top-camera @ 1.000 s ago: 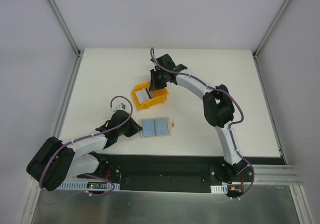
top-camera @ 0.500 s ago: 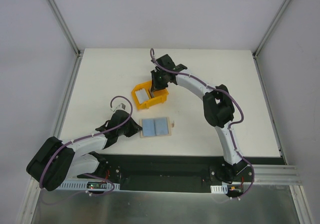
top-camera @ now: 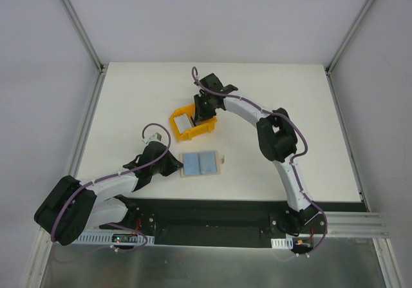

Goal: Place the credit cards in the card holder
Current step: Pick up the credit card from the storage box, then insert the credit card into the card holder.

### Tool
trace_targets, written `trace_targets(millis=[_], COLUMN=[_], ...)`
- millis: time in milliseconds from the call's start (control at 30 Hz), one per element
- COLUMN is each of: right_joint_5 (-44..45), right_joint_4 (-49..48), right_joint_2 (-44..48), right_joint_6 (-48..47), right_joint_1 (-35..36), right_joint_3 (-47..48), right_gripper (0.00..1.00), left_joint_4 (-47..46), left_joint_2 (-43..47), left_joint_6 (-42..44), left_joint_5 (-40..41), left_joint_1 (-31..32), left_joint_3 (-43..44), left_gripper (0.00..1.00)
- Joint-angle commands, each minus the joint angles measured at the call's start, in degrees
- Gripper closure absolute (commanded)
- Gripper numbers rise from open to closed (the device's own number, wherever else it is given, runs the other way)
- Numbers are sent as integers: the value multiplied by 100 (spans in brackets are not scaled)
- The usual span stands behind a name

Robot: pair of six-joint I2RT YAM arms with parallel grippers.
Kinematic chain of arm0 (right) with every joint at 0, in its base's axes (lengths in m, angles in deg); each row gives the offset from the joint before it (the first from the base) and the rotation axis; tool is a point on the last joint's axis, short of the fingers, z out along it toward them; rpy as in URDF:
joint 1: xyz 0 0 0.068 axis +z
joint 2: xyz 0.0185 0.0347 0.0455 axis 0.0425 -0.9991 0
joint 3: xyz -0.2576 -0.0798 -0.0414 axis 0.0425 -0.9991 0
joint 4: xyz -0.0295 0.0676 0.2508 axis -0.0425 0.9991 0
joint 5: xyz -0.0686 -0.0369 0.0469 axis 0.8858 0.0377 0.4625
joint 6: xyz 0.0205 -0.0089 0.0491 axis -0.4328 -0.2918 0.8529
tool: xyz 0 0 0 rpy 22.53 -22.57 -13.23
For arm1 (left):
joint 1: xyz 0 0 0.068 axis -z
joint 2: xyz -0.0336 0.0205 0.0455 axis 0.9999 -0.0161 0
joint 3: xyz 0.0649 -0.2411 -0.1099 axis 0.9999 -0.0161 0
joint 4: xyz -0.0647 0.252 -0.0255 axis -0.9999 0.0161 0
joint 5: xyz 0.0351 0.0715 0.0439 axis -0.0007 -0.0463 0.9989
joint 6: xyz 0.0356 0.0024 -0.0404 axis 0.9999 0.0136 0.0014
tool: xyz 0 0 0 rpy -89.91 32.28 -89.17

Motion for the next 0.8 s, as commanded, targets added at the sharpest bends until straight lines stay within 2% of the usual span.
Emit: trace_targets(millis=[0, 67, 167, 500, 633, 700, 767], right_joint_5=[90, 177, 353, 635, 539, 250, -15], right_joint_4=[212, 194, 19, -236, -649, -1148, -1763], right_joint_2=[-28, 59, 376, 1693, 2571, 3116, 3652], right_joint_6=[-68, -103, -165, -411, -219, 124, 527], right_joint_1=[41, 41, 50, 6, -3, 6, 41], right_joint_3=[272, 246, 114, -281, -1131, -1904, -3070], right_gripper=[86, 94, 100, 100, 100, 100, 100], left_joint_4=[10, 10, 37, 90, 116, 116, 116], left_joint_2=[-73, -56, -38, 67, 85, 85, 85], left_joint_6=[34, 34, 52, 69, 69, 69, 69], left_joint_5=[-62, -62, -53, -18, 8, 8, 8], left_joint_1=[-41, -50, -50, -50, -41, -41, -41], left_joint_3=[-79, -70, -79, -79, -79, -61, -70], left_gripper=[100, 100, 100, 100, 100, 100, 100])
